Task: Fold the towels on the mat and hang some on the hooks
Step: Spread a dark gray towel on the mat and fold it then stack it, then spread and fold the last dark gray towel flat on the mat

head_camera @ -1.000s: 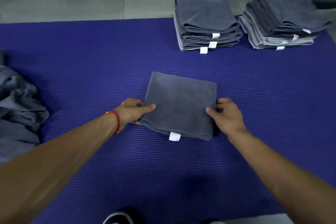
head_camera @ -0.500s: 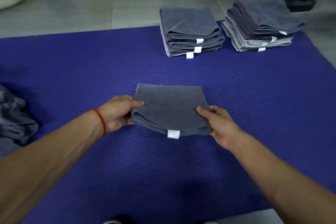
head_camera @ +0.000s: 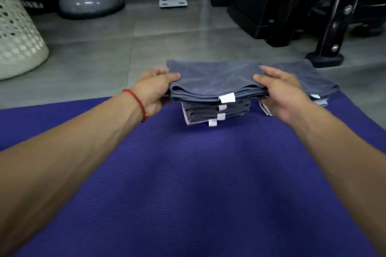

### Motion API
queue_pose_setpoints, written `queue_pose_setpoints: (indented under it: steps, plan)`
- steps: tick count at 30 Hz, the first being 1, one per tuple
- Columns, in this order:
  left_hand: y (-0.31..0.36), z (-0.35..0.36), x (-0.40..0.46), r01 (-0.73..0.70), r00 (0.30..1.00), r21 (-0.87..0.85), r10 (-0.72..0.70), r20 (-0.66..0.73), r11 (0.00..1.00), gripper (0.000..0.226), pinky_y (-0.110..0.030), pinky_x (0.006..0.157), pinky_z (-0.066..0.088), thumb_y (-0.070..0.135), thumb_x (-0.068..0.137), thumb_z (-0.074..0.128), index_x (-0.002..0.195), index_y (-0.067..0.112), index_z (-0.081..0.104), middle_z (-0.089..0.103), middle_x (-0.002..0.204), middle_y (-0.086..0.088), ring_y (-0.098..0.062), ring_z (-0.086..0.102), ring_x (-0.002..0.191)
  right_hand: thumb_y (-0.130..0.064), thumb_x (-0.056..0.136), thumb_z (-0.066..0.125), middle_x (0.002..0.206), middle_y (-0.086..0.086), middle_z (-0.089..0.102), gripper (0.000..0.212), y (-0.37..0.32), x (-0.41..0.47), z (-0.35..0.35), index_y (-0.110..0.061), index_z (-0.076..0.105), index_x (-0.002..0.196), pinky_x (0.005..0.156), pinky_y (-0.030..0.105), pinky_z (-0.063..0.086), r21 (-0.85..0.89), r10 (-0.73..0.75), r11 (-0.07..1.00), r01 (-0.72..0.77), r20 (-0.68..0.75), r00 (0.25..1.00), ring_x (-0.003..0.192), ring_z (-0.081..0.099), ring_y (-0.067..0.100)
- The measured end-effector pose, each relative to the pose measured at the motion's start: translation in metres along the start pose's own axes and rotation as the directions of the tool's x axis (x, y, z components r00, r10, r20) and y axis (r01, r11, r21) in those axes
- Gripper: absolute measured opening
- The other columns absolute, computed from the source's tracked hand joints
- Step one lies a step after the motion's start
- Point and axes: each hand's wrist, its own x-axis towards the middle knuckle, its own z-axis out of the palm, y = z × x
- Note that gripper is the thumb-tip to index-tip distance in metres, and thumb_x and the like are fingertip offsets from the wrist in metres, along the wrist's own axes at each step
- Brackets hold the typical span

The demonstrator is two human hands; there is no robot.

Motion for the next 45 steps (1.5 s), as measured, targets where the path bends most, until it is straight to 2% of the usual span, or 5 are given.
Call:
queue_pose_setpoints:
  steps: [14,19,27,31,45]
  plan:
    - [-0.23,-0.189,-0.138,-0.228,0.959,0.971,0.186,0.213,0.066,0.053,-0.042,0.074,0.055,0.04,0.074,0.043,0.125,0.031,0.055,0.055,0.127,0.01,-0.021,0.06,0.107,-0.046,0.107,0.033,0.162,0.008,0.02,0.055,0.186,-0.1,-0.005,-0.021,0.026,0.156,0.12,0.046,0.029,-0.912,0.286,-0.069,0.405,0.37,0.884,0.151,0.019,0.03]
    - [-0.246,-0.294,-0.22,0.041,0.949,0.988,0.314,0.007,-0.147,0.059,-0.07,0.106,0.025,0.041,0.065,0.045,0.12,0.025,0.058,0.058,0.137,-0.014,-0.039,0.056,0.121,-0.042,0.109,0.035,0.169,-0.005,0.007,0.057,0.163,-0.144,0.049,-0.028,0.018,0.162,0.124,0.037,0.023,-0.756,0.512,0.141,0.639,0.608,0.607,0.155,0.013,0.018]
    - [-0.207,-0.394,-0.244,0.559,0.825,0.82,-0.014,-0.564,-0.124,0.075,-0.071,0.106,0.03,0.058,0.094,0.052,0.152,0.06,0.003,-0.014,0.166,0.002,-0.045,0.01,0.146,-0.043,0.108,0.041,0.147,-0.02,0.033,0.042,0.151,-0.21,0.179,-0.032,0.04,0.148,0.107,0.035,0.043,-0.474,0.456,0.296,0.829,0.833,0.314,0.126,0.049,0.007]
    - [-0.2,-0.395,-0.234,0.409,0.897,0.883,0.073,-0.435,0.232,0.031,-0.041,0.095,0.044,0.024,0.093,0.066,0.124,0.03,0.063,0.035,0.142,-0.008,-0.036,0.049,0.119,-0.045,0.107,0.042,0.14,-0.025,0.038,0.037,0.156,-0.232,0.199,-0.036,0.046,0.142,0.106,0.031,0.043,-0.376,0.435,0.319,0.87,0.874,0.217,0.122,0.05,0.002]
    - [-0.214,-0.361,-0.202,0.572,0.738,0.76,0.21,-0.641,0.31,0.046,-0.056,0.087,0.049,0.029,0.095,0.061,0.133,0.05,0.048,0.024,0.154,-0.005,-0.044,0.034,0.125,-0.037,0.107,0.045,0.122,-0.028,0.05,0.023,0.146,-0.233,0.147,-0.039,0.056,0.128,0.088,0.012,0.042,-0.48,0.387,0.304,0.823,0.852,0.354,0.108,0.05,-0.01]
